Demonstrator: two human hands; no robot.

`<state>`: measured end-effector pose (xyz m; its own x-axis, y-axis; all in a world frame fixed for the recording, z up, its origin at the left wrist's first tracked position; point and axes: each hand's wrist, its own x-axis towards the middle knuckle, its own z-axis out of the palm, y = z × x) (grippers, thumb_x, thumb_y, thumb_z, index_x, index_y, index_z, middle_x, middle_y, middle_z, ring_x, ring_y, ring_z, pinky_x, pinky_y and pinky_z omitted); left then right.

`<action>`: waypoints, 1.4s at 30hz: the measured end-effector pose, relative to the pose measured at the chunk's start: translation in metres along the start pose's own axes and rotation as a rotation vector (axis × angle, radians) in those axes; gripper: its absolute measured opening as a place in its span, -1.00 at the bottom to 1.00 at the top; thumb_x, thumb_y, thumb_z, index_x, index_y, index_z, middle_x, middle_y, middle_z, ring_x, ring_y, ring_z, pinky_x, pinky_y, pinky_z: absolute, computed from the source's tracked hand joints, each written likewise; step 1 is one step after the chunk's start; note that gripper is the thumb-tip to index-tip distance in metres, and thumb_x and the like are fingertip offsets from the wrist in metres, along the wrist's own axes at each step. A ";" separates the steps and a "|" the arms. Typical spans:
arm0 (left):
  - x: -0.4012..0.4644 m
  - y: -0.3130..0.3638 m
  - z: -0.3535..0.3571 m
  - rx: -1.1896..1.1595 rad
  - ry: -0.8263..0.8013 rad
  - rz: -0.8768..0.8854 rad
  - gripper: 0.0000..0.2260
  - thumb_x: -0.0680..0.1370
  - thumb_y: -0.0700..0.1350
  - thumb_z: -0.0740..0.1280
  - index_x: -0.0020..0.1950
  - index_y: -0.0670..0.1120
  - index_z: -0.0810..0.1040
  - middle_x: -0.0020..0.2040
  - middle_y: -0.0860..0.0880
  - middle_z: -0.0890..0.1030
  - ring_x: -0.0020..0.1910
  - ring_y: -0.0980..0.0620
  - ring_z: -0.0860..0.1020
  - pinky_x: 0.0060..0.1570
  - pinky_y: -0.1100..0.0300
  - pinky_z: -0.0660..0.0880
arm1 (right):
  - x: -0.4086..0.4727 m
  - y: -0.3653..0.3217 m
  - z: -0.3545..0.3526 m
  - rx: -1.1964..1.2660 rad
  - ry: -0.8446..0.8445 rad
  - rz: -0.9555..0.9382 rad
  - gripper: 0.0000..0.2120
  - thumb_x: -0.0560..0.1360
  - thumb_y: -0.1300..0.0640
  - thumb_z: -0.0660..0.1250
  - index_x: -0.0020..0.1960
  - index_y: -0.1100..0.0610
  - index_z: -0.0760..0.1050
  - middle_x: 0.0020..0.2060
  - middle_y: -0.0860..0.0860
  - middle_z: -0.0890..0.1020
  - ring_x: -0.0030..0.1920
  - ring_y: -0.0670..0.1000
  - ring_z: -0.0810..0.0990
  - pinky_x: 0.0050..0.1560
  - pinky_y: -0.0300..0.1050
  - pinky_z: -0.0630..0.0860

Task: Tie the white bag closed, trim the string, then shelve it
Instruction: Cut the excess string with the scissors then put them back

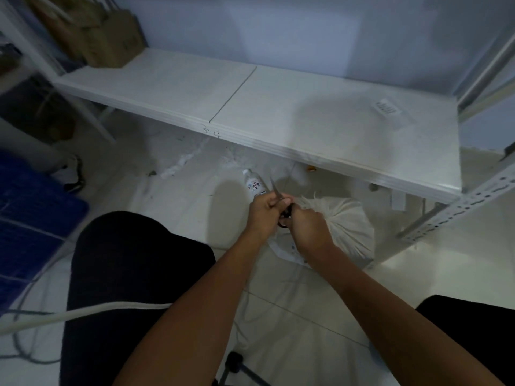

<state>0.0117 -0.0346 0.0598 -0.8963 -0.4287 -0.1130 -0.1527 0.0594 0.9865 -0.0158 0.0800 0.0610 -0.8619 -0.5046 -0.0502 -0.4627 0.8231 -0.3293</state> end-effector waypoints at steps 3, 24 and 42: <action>0.008 -0.001 -0.002 -0.031 0.061 -0.052 -0.81 0.52 -0.22 0.38 -0.04 -0.37 0.62 -0.23 -0.24 0.66 -0.25 0.03 0.61 -0.14 0.15 0.54 | 0.000 -0.001 -0.009 -0.008 0.063 -0.009 -0.69 0.58 -0.13 0.23 0.19 0.02 0.52 -0.08 0.07 0.68 -0.05 0.16 0.65 -0.20 -0.06 0.37; 0.072 0.071 0.251 -0.299 -0.301 0.048 -0.79 0.51 -0.15 0.37 0.14 -0.15 0.61 0.03 -0.16 0.69 0.05 -0.07 0.66 0.17 0.07 0.54 | 0.023 0.223 -0.151 0.185 0.406 0.746 -0.69 0.49 -0.14 0.31 -0.06 0.12 0.57 -0.14 0.08 0.66 -0.12 0.16 0.65 -0.15 -0.06 0.49; 0.123 0.067 0.306 0.390 -0.435 0.307 -0.72 0.55 -0.28 0.28 0.25 -0.16 0.57 0.19 -0.11 0.63 0.15 -0.01 0.57 0.06 0.28 0.40 | 0.070 0.266 -0.113 0.034 0.359 0.812 -0.61 0.60 -0.12 0.18 0.22 0.18 0.46 0.14 0.15 0.49 0.01 0.20 0.61 -0.07 0.00 0.45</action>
<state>-0.2364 0.1923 0.0755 -0.9971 0.0586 0.0485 0.0707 0.4784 0.8753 -0.2230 0.2928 0.0766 -0.9371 0.3486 0.0167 0.3213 0.8805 -0.3485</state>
